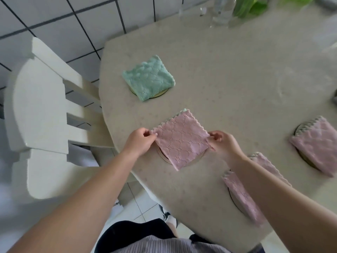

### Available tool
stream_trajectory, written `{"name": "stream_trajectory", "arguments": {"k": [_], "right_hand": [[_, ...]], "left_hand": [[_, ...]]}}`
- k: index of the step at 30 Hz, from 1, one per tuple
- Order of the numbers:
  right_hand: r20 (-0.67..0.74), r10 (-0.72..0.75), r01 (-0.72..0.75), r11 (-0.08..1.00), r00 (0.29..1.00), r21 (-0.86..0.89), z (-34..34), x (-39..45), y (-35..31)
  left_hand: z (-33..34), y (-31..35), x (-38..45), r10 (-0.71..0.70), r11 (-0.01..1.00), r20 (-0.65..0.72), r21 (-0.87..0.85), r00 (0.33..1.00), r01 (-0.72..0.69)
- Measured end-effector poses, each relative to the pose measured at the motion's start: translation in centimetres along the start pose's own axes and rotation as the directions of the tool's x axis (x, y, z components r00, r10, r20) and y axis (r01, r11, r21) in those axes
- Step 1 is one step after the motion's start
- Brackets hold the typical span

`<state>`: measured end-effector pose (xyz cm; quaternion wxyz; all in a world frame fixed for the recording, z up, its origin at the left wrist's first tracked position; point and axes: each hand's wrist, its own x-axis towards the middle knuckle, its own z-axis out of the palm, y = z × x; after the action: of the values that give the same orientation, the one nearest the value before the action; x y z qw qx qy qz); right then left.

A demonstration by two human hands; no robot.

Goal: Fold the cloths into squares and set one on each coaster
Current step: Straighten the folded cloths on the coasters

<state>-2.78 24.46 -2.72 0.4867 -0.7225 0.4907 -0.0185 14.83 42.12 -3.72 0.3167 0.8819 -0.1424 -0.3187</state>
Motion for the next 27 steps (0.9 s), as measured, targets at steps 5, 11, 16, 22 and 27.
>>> {"name": "stream_trajectory", "arguments": {"k": [5,11,16,22,27], "right_hand": [[-0.073,-0.148,0.129,0.967,0.986,-0.218,0.1,-0.1,0.9],[0.392,-0.655,0.724,0.365,0.646,-0.585,0.2,-0.2,0.3],[0.703,-0.474,0.813,0.048,0.53,-0.58,-1.2,1.9,0.5],[0.564,-0.587,0.814,0.407,0.58,-0.414,-1.1,4.4,-2.8],[0.237,-0.466,0.519,0.811,0.852,-0.269,2.6,9.3,-9.3]], "left_hand": [[0.2,-0.6,-0.9,0.123,0.99,-0.141,0.088,0.982,-0.112],[2.5,-2.3,-2.2,0.755,0.536,0.115,0.46,0.646,-0.708],[4.4,-3.2,-2.7,0.653,0.586,0.168,0.505,0.739,-0.633],[2.5,-2.6,-0.8,0.665,0.697,0.047,0.318,0.745,-0.642],[-2.0,0.9,6.2,0.306,0.932,-0.258,-0.117,0.916,-0.344]]}}
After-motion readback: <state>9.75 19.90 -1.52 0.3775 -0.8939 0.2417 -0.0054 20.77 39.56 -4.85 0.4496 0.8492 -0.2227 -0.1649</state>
